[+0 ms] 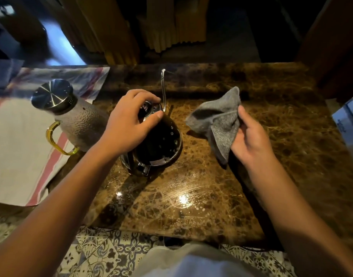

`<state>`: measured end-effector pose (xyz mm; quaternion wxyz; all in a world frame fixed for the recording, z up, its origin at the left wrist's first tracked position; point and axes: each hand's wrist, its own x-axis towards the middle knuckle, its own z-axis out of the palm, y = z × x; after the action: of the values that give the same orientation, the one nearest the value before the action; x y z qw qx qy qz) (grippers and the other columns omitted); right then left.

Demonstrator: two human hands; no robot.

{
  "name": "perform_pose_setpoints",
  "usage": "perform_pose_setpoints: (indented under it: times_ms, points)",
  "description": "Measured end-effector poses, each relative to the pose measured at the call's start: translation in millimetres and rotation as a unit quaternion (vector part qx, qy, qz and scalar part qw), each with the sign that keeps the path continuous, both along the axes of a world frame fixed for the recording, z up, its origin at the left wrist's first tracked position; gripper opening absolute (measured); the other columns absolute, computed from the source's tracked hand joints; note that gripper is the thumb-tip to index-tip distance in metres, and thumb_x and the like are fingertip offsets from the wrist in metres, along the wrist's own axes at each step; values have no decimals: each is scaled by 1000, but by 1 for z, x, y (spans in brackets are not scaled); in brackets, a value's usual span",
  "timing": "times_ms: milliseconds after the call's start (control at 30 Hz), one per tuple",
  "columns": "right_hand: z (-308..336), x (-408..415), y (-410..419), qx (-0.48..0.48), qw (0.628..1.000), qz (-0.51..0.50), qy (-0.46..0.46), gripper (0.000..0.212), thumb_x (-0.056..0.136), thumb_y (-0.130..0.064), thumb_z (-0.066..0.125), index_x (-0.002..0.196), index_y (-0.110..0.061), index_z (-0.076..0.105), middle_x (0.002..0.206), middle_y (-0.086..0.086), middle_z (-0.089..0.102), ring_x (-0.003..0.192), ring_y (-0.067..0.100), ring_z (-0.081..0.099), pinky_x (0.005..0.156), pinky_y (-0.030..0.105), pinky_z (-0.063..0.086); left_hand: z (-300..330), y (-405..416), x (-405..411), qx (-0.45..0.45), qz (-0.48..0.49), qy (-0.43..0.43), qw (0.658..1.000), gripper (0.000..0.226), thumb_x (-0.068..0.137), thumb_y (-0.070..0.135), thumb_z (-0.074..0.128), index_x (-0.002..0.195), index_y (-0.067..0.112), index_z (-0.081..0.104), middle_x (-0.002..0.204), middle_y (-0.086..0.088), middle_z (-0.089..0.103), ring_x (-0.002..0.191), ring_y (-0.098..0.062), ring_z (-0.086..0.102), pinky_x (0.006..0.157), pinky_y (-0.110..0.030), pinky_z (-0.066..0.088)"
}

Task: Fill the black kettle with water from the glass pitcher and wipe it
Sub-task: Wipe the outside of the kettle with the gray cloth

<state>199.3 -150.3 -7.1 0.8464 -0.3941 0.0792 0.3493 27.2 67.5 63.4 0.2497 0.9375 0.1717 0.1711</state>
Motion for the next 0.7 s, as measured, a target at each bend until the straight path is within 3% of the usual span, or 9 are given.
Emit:
perform_pose_setpoints:
  times_ms: [67, 167, 233, 300, 400, 467, 633, 700]
  points:
    - [16, -14, 19, 19, 1000, -13, -1, 36, 105, -27, 57, 135, -8, 63, 133, 20, 70, 125, 35, 67, 107, 53, 53, 0, -1, 0, -16, 14, -15, 1000, 34, 99, 35, 61, 132, 25, 60, 136, 6, 56, 127, -13, 53, 108, -41, 44]
    - [30, -47, 47, -6, 999, -16, -51, 29, 103, -21, 60, 127, -7, 68, 127, 17, 74, 121, 29, 70, 108, 48, 53, 0, -3, 0, -82, 49, -40, 995, 45, 102, 27, 58, 145, 23, 45, 138, 7, 59, 128, -11, 55, 107, -34, 44]
    - [32, -77, 60, -47, 992, 21, -113, 21, 106, -21, 57, 110, -11, 74, 103, 3, 82, 100, 13, 77, 89, 31, 61, 0, -3, 0, -83, 50, -38, 995, 49, 103, 25, 56, 149, 19, 40, 139, 5, 59, 129, -12, 55, 106, -33, 43]
    - [27, -103, 70, -101, 972, 35, -208, 26, 109, -22, 52, 99, -17, 75, 87, -8, 80, 85, 2, 76, 74, 17, 56, -1, -3, 0, -53, 48, -27, 997, 48, 104, 25, 55, 150, 18, 41, 141, 2, 59, 131, -13, 54, 106, -31, 41]
    - [6, -117, 88, -222, 903, -14, -367, 13, 105, -18, 58, 101, -22, 70, 98, -5, 73, 94, 6, 69, 81, 29, 55, 2, -1, 1, -10, 30, -12, 999, 48, 105, 28, 52, 151, 17, 42, 146, -1, 55, 134, -14, 50, 108, -28, 40]
    - [-7, -115, 100, -264, 875, -48, -404, 9, 99, -19, 60, 107, -21, 64, 107, 4, 69, 100, 16, 67, 89, 41, 57, 2, 6, -1, 9, -7, 1, 1000, 46, 106, 29, 50, 149, 16, 44, 146, -2, 54, 134, -14, 50, 107, -26, 39]
    - [-21, -112, 116, -248, 867, -136, -410, 43, 98, -12, 63, 139, -15, 50, 132, 7, 58, 120, 18, 60, 101, 30, 54, -3, 22, -5, -8, -55, -16, 998, 35, 105, 28, 53, 138, 18, 55, 132, 6, 57, 122, -8, 53, 98, -14, 38]
    - [-26, -113, 127, -247, 863, -154, -414, 36, 100, -18, 58, 136, -17, 55, 134, 7, 55, 123, 14, 58, 104, 31, 51, -6, 22, -5, -16, -58, -32, 998, 32, 104, 27, 53, 133, 16, 58, 129, 5, 59, 120, -9, 54, 98, -16, 40]
